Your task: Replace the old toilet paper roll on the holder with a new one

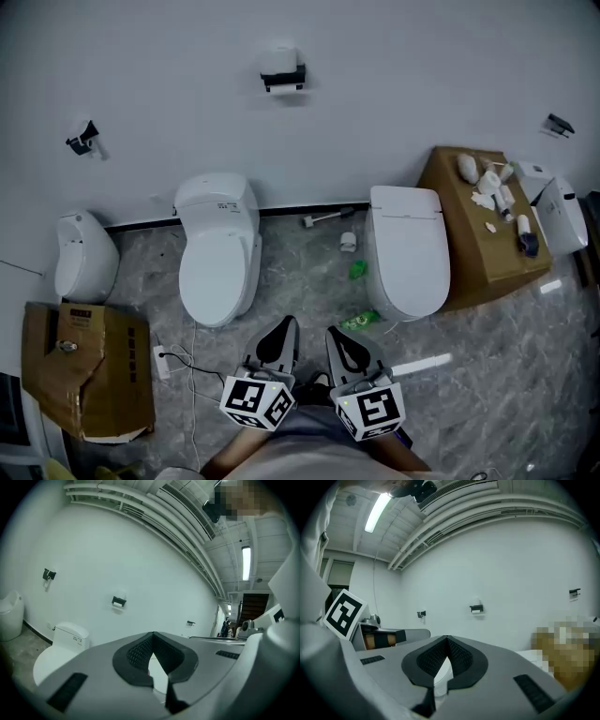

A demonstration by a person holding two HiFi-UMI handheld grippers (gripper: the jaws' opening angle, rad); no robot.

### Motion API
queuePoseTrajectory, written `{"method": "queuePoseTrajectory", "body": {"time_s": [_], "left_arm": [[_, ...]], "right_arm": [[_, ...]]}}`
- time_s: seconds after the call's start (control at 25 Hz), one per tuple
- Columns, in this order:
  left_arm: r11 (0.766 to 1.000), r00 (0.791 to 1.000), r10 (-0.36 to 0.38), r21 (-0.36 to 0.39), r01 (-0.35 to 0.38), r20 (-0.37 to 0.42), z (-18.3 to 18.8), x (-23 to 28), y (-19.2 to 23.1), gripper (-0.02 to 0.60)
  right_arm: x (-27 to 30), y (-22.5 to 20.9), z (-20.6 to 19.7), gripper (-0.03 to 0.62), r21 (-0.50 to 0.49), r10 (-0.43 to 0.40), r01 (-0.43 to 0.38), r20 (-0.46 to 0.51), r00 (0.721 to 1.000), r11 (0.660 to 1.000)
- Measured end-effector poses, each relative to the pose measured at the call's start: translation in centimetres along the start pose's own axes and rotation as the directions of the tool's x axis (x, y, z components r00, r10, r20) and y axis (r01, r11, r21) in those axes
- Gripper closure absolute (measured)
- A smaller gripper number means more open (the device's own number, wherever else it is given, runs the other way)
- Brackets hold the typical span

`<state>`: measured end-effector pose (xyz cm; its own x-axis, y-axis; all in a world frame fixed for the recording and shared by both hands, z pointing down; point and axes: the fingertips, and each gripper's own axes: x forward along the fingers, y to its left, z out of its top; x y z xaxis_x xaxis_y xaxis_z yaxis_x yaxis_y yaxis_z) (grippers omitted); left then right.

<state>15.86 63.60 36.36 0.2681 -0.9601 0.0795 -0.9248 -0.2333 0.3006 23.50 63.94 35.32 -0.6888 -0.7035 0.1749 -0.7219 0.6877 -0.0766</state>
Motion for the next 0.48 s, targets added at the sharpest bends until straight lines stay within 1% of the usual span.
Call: {"method": "queuePoseTrajectory", "body": {"time_s": [0.12, 0.24, 0.48], "left_arm": [[1.0, 1.0, 0.011, 0.013, -0.011, -0.007, 0.1, 0.6, 0.4, 0.577], [0.999, 1.0, 0.018, 0.034, -0.017, -0.016, 0.1, 1.3, 0.9, 0.577], [0.999, 0.999, 0.002, 0.054, 0.001, -0.046, -0.5, 3.7, 2.5, 0.577]], "right_arm": [[0.4, -0.8, 0.0, 0.579, 0.027, -0.031, 0.031, 0.003, 1.0, 0.999], [1.3, -1.3, -0.3, 0.579, 0.03, -0.049, 0.049, -0.011, 0.999, 0.998], [4.0, -3.1, -0.4, 0.577, 0.025, -0.076, 0.076, -0.037, 0.996, 0.997]]}}
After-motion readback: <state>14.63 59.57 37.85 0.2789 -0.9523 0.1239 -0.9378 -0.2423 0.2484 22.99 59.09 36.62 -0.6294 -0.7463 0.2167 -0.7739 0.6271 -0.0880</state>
